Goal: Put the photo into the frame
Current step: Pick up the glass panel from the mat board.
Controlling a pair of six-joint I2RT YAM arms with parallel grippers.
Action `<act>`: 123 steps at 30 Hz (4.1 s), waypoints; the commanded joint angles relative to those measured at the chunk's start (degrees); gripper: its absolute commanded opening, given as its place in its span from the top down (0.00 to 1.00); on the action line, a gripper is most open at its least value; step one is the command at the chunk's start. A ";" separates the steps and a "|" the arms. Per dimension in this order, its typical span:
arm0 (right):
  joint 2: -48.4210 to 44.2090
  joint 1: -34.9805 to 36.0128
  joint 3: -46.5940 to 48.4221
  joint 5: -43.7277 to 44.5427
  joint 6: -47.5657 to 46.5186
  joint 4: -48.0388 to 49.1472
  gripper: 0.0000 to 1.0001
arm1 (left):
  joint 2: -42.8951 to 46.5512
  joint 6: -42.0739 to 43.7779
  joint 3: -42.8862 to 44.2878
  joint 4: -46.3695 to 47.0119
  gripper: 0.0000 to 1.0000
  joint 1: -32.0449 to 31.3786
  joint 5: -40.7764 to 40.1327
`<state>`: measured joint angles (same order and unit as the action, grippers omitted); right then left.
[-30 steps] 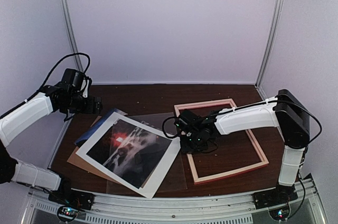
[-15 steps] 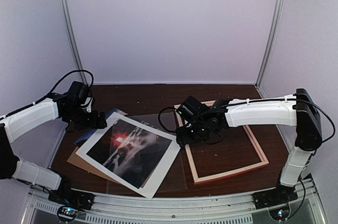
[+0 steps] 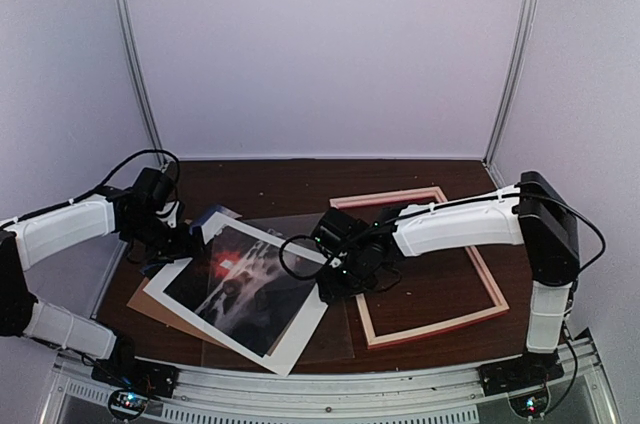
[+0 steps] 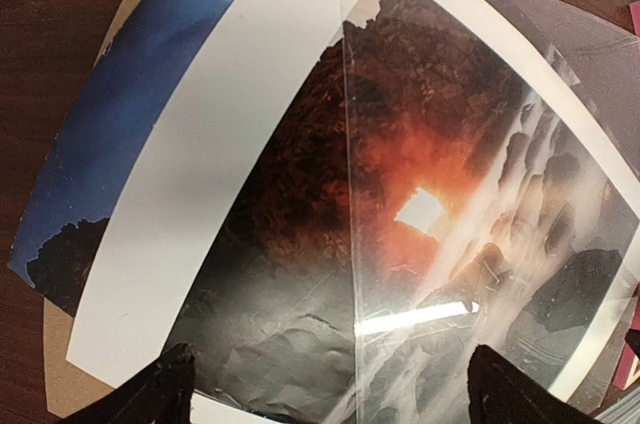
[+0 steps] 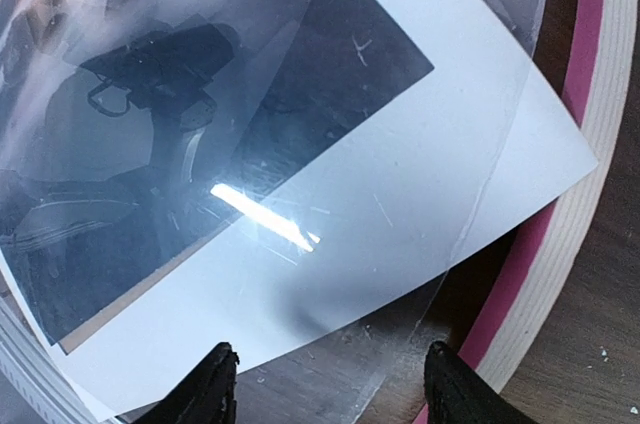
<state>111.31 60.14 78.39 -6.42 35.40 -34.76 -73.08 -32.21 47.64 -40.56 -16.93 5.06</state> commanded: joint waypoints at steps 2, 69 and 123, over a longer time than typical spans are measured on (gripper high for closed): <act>2.03 0.42 1.98 -0.10 2.27 -0.60 0.35 | -1.23 -1.32 -1.31 1.60 0.06 -0.17 1.72; -1.84 -3.18 -7.42 -12.63 13.56 16.06 0.51 | -12.99 -8.62 -8.53 12.54 0.26 -1.04 17.69; -6.18 -6.61 -12.86 -21.59 15.30 29.69 0.86 | -12.86 -9.01 -10.45 17.03 0.24 -1.62 17.61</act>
<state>105.41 53.95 63.42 -28.95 51.27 -4.64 -84.01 -41.10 39.75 -23.77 -17.74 23.05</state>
